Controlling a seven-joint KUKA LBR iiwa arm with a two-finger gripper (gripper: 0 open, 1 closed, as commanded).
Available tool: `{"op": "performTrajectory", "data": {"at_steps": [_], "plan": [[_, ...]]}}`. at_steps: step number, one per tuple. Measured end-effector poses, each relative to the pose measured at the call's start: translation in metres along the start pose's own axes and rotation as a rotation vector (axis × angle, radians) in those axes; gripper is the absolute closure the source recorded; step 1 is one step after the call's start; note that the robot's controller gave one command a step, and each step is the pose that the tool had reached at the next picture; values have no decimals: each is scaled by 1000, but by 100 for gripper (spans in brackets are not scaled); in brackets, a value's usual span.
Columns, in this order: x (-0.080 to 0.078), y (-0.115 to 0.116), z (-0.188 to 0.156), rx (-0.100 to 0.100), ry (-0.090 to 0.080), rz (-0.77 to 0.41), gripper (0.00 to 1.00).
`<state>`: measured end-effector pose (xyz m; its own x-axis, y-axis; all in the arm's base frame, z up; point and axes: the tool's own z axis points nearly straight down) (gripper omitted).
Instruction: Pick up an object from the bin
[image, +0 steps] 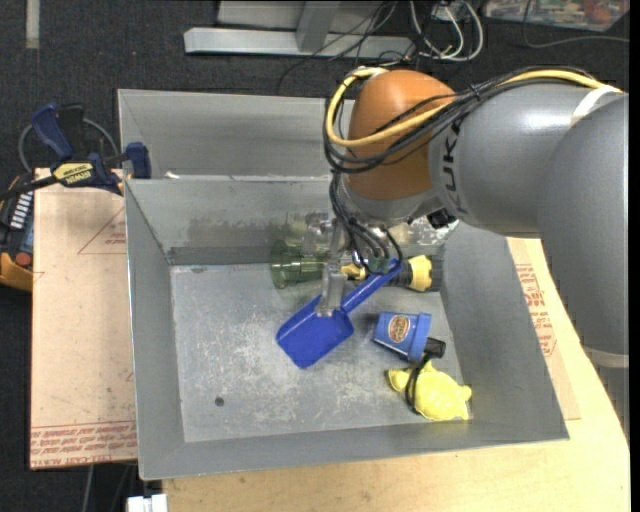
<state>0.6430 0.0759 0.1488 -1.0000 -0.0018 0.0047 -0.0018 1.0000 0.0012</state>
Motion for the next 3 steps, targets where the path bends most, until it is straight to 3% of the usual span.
{"op": "performTrajectory", "data": {"at_steps": [1, 2, 3], "plan": [[-1, -1, -5, 0, -7, 2, 0], [16, -40, 74, 2, -8, -196, 0], [19, -38, 8, 0, -16, -200, 0]]}}
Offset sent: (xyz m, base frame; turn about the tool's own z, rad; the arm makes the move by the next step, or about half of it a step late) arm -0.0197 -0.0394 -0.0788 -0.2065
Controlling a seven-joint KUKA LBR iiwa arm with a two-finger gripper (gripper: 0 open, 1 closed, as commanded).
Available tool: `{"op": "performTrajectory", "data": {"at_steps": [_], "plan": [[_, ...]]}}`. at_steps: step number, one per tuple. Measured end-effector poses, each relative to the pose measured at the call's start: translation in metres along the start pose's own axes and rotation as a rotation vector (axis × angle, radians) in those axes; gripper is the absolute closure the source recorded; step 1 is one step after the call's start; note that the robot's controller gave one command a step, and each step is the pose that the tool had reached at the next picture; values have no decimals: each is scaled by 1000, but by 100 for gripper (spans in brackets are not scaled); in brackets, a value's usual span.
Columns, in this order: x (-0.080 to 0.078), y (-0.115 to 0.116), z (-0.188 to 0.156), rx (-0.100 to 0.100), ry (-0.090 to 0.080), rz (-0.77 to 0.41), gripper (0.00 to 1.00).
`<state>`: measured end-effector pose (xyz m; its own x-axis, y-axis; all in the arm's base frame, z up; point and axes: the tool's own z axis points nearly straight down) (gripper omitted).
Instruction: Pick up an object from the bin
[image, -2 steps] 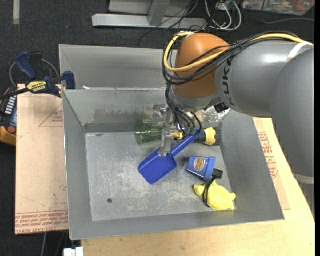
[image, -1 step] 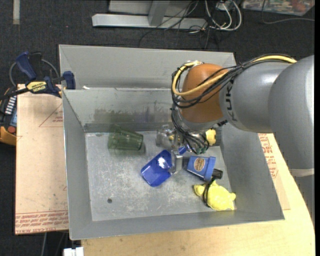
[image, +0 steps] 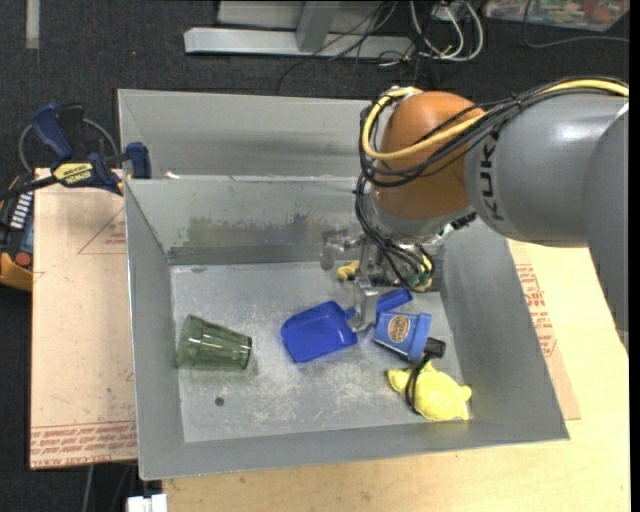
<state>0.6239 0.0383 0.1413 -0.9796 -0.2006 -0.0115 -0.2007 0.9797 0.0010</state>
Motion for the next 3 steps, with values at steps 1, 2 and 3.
{"op": "performTrajectory", "data": {"at_steps": [1, 2, 3], "plan": [[-4, 27, 43, -2, 9, -205, 0], [14, -3, 72, -1, -1, -172, 0], [1, 3, 70, -4, 3, -374, 100]]}}
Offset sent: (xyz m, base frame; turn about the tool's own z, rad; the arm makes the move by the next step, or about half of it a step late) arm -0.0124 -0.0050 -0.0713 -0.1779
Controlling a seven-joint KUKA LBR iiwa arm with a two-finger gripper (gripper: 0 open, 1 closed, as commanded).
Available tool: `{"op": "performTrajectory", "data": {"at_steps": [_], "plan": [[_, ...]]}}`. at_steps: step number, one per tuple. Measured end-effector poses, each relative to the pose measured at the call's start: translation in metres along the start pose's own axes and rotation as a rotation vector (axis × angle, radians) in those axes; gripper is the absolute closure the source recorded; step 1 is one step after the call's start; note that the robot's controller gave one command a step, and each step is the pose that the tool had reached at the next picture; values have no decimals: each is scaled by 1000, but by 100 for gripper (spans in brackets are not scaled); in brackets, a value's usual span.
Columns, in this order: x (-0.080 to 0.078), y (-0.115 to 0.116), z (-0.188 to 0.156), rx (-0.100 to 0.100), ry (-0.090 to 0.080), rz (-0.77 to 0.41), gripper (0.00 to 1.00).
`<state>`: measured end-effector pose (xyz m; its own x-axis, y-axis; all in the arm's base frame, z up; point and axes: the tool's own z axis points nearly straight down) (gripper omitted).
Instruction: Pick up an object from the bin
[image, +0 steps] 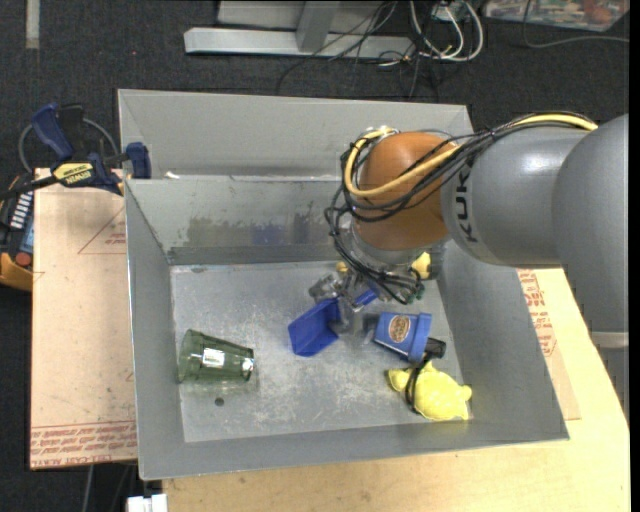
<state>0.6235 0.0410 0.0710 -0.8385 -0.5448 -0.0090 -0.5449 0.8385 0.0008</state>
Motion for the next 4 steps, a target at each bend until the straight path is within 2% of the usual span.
{"op": "performTrajectory", "data": {"at_steps": [2, 4], "plan": [[1, 1, -7, -3, 4, 1, 100], [0, 1, -30, -1, 0, 2, 100]]}}
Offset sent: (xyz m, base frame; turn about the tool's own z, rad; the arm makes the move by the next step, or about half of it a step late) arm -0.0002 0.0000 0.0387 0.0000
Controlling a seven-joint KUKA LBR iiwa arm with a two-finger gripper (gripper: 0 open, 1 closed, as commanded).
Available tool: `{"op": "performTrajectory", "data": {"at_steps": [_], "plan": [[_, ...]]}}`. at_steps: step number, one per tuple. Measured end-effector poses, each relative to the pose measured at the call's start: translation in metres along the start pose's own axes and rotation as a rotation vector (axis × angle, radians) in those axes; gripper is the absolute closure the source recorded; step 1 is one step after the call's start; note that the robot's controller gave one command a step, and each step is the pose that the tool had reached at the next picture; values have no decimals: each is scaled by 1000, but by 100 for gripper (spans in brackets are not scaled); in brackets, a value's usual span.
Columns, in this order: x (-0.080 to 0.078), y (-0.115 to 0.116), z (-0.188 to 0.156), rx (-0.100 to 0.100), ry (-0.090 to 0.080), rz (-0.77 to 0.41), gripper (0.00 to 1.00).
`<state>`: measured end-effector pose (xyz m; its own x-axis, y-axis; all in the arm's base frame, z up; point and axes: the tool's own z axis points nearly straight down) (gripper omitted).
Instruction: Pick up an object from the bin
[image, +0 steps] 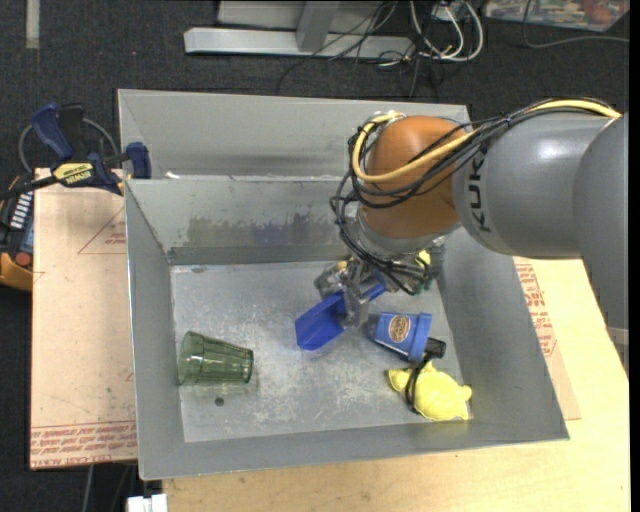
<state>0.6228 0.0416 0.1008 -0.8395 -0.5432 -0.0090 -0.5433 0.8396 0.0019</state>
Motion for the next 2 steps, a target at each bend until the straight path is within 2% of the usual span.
{"op": "performTrajectory", "data": {"at_steps": [1, 2], "plan": [[-1, 0, -11, 1, -3, 1, 100], [1, 1, -20, -4, 4, 2, 100]]}}
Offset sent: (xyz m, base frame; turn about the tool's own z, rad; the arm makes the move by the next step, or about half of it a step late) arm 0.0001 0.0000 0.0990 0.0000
